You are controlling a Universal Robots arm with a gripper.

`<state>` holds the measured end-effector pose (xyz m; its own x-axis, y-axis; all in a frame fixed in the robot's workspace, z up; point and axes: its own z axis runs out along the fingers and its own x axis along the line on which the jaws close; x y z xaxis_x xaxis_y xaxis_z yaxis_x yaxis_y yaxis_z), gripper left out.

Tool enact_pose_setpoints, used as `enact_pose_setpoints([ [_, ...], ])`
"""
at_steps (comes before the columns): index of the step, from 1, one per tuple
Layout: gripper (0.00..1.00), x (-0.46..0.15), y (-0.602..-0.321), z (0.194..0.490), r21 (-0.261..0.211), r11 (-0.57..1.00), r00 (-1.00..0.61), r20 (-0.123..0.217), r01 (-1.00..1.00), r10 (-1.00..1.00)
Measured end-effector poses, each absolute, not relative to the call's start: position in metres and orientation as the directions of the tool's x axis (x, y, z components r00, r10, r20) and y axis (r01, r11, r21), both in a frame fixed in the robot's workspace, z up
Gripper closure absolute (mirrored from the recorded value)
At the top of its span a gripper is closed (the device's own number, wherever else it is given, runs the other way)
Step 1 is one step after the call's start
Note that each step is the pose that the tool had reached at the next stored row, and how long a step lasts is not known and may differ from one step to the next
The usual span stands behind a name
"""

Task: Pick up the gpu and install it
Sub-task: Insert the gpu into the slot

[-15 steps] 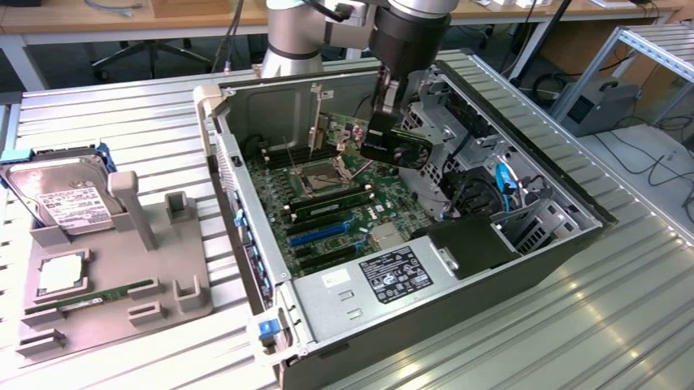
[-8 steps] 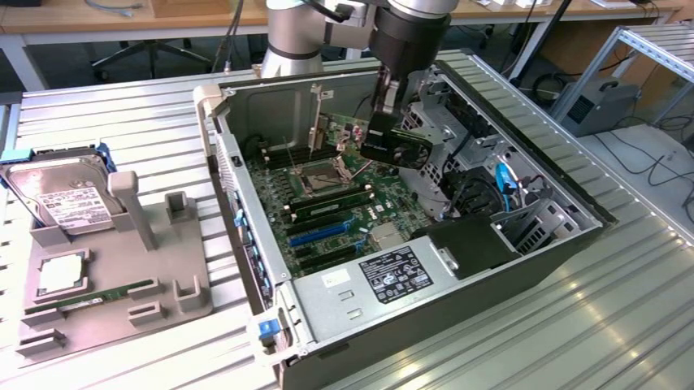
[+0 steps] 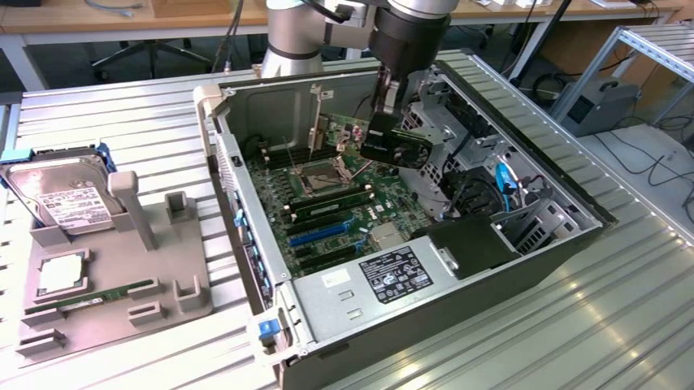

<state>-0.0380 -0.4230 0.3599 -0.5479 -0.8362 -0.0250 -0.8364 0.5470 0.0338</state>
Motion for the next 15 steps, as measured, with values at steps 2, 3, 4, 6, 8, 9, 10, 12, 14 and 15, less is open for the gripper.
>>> enact_pose_setpoints([
  [2, 0.73, -0.0380, -0.4230, 0.3598, 0.034, 0.545, -0.545, -0.025, -0.838, -0.838],
  [3, 0.73, -0.0380, -0.4230, 0.3598, 0.034, 0.543, -0.544, -0.025, -0.839, -0.839],
  [4, 0.73, -0.0380, -0.4230, 0.3598, 0.034, 0.542, -0.543, -0.025, -0.840, -0.839],
  [6, 0.73, -0.0380, -0.4230, 0.3598, 0.034, 0.539, -0.540, -0.025, -0.842, -0.842],
  [8, 0.73, -0.0380, -0.4231, 0.3597, 0.034, 0.536, -0.537, -0.025, -0.844, -0.843],
  [9, 0.73, -0.0380, -0.4230, 0.3597, 0.034, 0.534, -0.535, -0.025, -0.845, -0.844],
  [10, 0.73, -0.0380, -0.4230, 0.3597, 0.034, 0.533, -0.534, -0.025, -0.845, -0.845],
  [12, 0.73, -0.0380, -0.4230, 0.3597, 0.034, 0.531, -0.532, -0.025, -0.847, -0.847],
  [14, 0.73, -0.0380, -0.4230, 0.3597, 0.034, 0.529, -0.529, -0.025, -0.848, -0.848],
  [15, 0.73, -0.0380, -0.4231, 0.3596, 0.034, 0.527, -0.528, -0.025, -0.849, -0.849],
])
